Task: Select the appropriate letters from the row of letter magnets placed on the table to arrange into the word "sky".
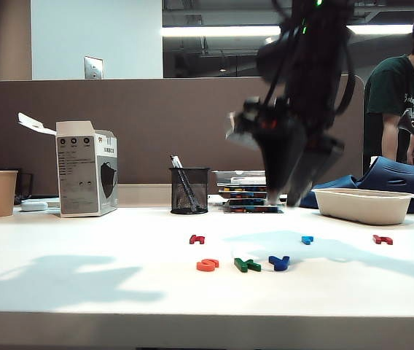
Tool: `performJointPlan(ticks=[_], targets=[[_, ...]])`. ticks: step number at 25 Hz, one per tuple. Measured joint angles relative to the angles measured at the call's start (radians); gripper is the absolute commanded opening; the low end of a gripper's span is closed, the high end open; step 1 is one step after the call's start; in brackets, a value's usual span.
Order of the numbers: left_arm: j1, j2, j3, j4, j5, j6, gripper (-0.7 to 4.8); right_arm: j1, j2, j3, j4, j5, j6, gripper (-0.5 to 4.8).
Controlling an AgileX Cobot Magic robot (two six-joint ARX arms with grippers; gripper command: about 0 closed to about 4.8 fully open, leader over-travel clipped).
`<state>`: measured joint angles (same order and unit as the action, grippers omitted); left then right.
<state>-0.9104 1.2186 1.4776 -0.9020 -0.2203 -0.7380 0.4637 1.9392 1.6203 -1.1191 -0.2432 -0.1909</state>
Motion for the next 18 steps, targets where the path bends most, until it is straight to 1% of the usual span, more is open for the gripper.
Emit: performJointPlan(ticks=[2,4,6,8,10,11,12,13,14,18], targets=[[0.000,0.000,0.000,0.000,0.000,0.000,-0.05,0.000,-0.035,0.000,0.000,0.016,-0.008,1.70],[0.000,0.000,0.000,0.000,0.000,0.000,-0.05,0.000,-0.075,0.000,0.004,0.047,-0.014,1.58],[0.000,0.000,0.000,0.000,0.000,0.000,-0.05,-0.008,-0.122,0.000,0.007,0.094,-0.017,1.21],[0.000,0.000,0.000,0.000,0.000,0.000,-0.05,-0.018,-0.167,0.000,0.008,0.124,-0.019,0.72],[0.000,0.000,0.000,0.000,0.000,0.000,-0.05,-0.045,-0.219,0.001,0.009,0.139,-0.021,0.37],[0.000,0.000,0.000,0.000,0.000,0.000,-0.05,-0.064,-0.244,0.001,0.009,0.146,-0.022,0.17],[0.000,0.000,0.000,0.000,0.000,0.000,-0.05,-0.108,-0.287,0.001,0.009,0.153,-0.024,0.07],[0.000,0.000,0.000,0.000,0.000,0.000,-0.05,-0.131,-0.306,0.001,0.009,0.154,-0.024,0.05],[0.000,0.000,0.000,0.000,0.000,0.000,-0.05,-0.180,-0.351,0.001,0.010,0.156,-0.024,-0.04],[0.000,0.000,0.000,0.000,0.000,0.000,-0.05,-0.294,-0.447,0.001,0.012,0.156,-0.026,-0.04]])
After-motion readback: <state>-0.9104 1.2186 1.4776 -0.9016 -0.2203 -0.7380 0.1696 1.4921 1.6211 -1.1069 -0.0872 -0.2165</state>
